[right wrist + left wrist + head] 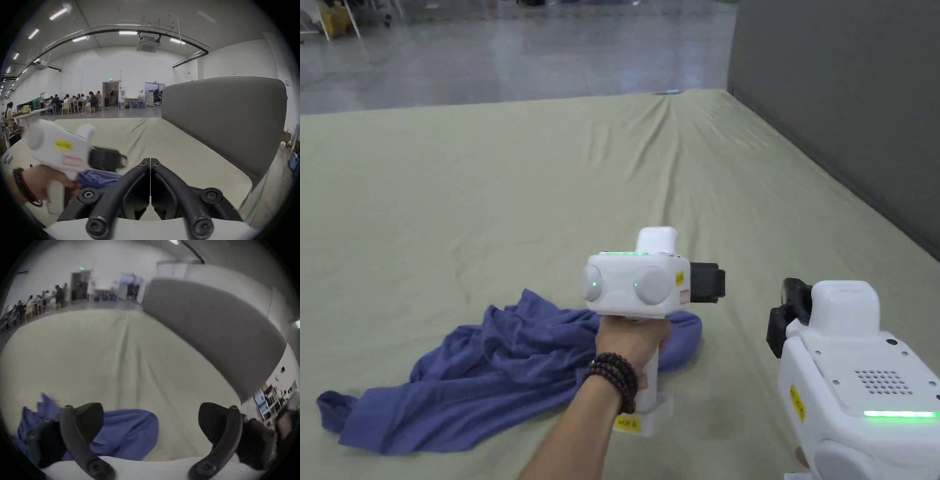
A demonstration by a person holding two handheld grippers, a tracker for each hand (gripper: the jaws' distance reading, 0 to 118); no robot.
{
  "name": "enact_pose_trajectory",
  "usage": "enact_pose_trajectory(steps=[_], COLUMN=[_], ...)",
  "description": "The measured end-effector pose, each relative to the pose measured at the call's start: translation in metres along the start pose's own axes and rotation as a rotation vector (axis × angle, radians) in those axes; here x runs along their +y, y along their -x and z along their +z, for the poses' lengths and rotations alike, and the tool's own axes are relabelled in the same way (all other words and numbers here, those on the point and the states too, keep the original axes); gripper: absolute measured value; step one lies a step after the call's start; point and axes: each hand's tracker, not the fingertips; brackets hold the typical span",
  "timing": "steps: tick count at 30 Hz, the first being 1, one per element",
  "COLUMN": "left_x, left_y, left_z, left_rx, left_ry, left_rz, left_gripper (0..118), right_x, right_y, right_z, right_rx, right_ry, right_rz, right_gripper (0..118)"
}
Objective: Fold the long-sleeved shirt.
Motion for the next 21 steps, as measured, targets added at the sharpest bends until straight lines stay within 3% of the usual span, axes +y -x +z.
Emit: enact_pose_trajectory(steps=[5,8,11,12,13,14,15,21], left_x=[0.023,-0.014,-0.050,-0.060,-0.071,-0.080,-0.088,-0.105], left_y=[0.069,0.107,0.135,0.144,0.152,0.156,0.160,0.183], left_z=[0.105,0.161,0.222,0.237,0.251,0.263,0.270,0.280], left_rx=[0.184,0.363,0.500,0.525,0.560,0.600,0.638,0.591], left_ry=[-0.160,-0.265,-0.207,-0.202,-0.184,-0.182,-0.176,-0.141], left_rz=[0.030,0.066,0.076,0.084,0.095,0.109,0.126,0.131], left_gripper=[114,114,109,91,61,14,0,0], right_x=[0.006,0.011,0.011,0.011,0.011,0.010,0.009,0.007], right_y=[0.024,0.037,0.048,0.051,0.054,0.056,0.058,0.066], right_z=[0.006,0.009,0.017,0.016,0.018,0.020,0.021,0.021], right_rx=[0.079,0.116,0.147,0.156,0.160,0.160,0.160,0.165], right_ry=[-0.030,-0.034,-0.042,-0.040,-0.038,-0.039,-0.039,-0.035], right_rz=[0.019,0.005,0.017,0.026,0.035,0.040,0.042,0.039], right_gripper=[0,0,0,0,0,0,0,0])
